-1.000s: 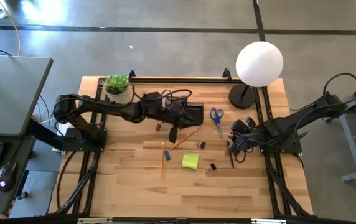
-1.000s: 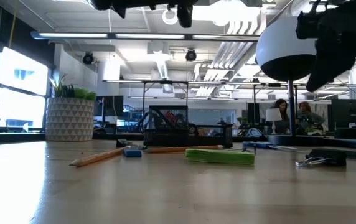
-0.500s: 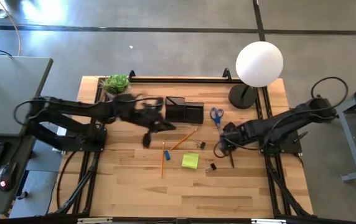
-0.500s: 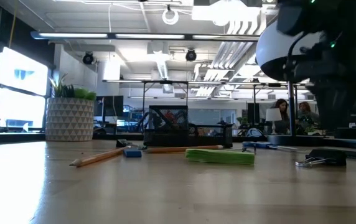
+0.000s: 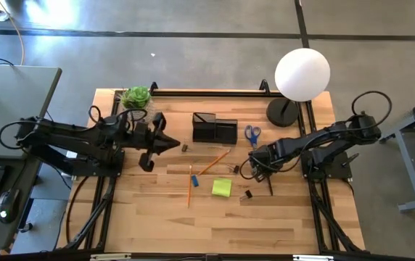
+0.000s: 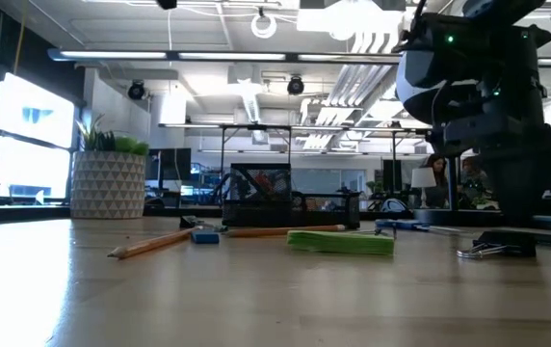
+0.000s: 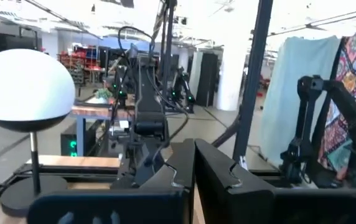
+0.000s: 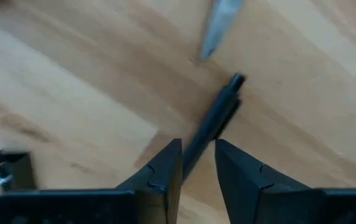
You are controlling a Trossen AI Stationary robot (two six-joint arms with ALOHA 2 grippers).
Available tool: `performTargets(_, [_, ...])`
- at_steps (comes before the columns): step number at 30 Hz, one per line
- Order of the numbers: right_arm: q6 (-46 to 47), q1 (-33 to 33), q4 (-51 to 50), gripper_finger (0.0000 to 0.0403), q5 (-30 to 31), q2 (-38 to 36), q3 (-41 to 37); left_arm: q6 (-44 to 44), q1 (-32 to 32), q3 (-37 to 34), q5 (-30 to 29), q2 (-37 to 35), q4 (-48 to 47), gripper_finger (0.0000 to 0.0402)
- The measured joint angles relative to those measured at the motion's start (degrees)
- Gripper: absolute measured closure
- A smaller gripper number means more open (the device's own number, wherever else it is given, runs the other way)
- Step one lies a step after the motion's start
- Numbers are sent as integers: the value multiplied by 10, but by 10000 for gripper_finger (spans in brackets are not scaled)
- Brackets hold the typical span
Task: Pick and place office supplies into organizer
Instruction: Put the black pen into the black desk organizer
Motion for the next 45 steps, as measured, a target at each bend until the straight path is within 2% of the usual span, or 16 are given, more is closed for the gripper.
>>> performTargets(9, [-2,11,-3,311,6,32,-7,2,-41,0,-50,0,18,401])
performTargets(18, [-12,30,2,314,23,56,-5,14,-43,0,-59,0,17,401])
performTargets(29, [-37,30,6,392,22,51,-6,32,-43,0,-59,0,18,401])
performTargets(36, [-68,39,-40,368,18,53,25,60,-43,0,-62,0,31,401])
performTargets(41, [-103,57,-75,383,80,23,107,74,-43,0,-63,0,32,401])
performTargets(45, [-182,71,-62,393,201,-9,187,87,-43,1,-73,-4,32,401])
